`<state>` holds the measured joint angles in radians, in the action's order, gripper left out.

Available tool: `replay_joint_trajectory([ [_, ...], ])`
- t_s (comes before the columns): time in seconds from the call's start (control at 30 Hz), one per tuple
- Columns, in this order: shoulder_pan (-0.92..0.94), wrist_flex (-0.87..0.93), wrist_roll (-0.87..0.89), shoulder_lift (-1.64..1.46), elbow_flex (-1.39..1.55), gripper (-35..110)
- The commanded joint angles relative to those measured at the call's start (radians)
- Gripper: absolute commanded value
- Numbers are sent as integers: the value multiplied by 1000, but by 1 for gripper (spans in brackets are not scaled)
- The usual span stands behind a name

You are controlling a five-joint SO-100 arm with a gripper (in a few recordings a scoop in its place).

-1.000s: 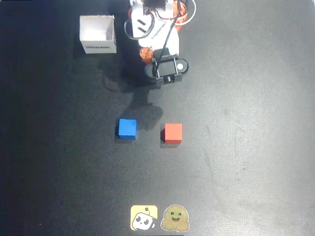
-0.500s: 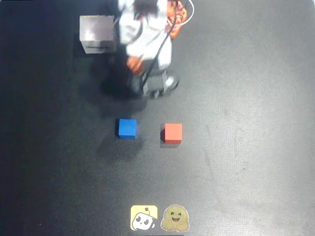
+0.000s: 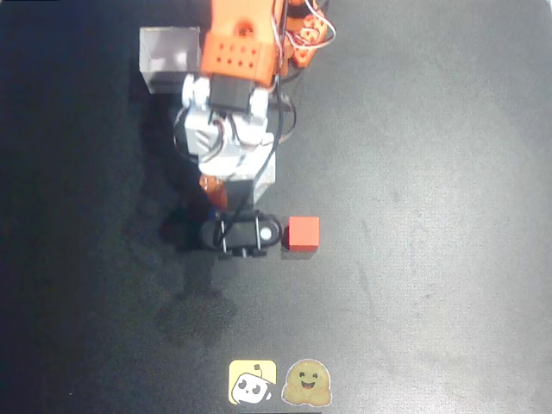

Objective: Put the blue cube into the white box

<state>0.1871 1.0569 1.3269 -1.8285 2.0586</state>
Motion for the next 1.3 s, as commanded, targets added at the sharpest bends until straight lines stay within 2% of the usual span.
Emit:
replay_joint_trajectory([
  [0.0,15,-32,-2,9,-48,20],
  [0.53,46,-187,8,166,-75,20],
  [1.0,51,-202,37,229,-91,20],
  [1.17,51,-210,49,268,-91,14],
  [1.27,54,-224,51,295,-91,3],
])
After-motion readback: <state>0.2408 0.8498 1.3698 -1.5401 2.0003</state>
